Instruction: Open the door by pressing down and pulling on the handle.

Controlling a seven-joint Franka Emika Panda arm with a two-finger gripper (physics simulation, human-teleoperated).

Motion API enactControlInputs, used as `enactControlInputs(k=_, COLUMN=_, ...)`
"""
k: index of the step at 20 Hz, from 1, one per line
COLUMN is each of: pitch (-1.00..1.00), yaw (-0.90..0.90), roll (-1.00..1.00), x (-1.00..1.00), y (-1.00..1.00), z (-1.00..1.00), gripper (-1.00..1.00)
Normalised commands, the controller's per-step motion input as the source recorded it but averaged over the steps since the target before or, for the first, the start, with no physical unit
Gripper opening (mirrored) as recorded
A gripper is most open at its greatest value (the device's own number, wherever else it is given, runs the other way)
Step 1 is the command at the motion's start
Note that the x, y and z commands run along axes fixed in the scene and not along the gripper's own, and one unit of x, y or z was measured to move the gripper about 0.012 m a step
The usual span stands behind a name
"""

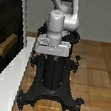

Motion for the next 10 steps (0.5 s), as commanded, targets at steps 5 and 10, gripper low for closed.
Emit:
enactControlInputs(k=5, pitch=0.00, yaw=0.00, roll=0.00, x=0.00, y=0.00, z=0.00, gripper=1.00)
enactControlInputs(k=10, pitch=0.00, yaw=0.00, roll=0.00, x=0.00, y=0.00, z=0.00, gripper=1.00)
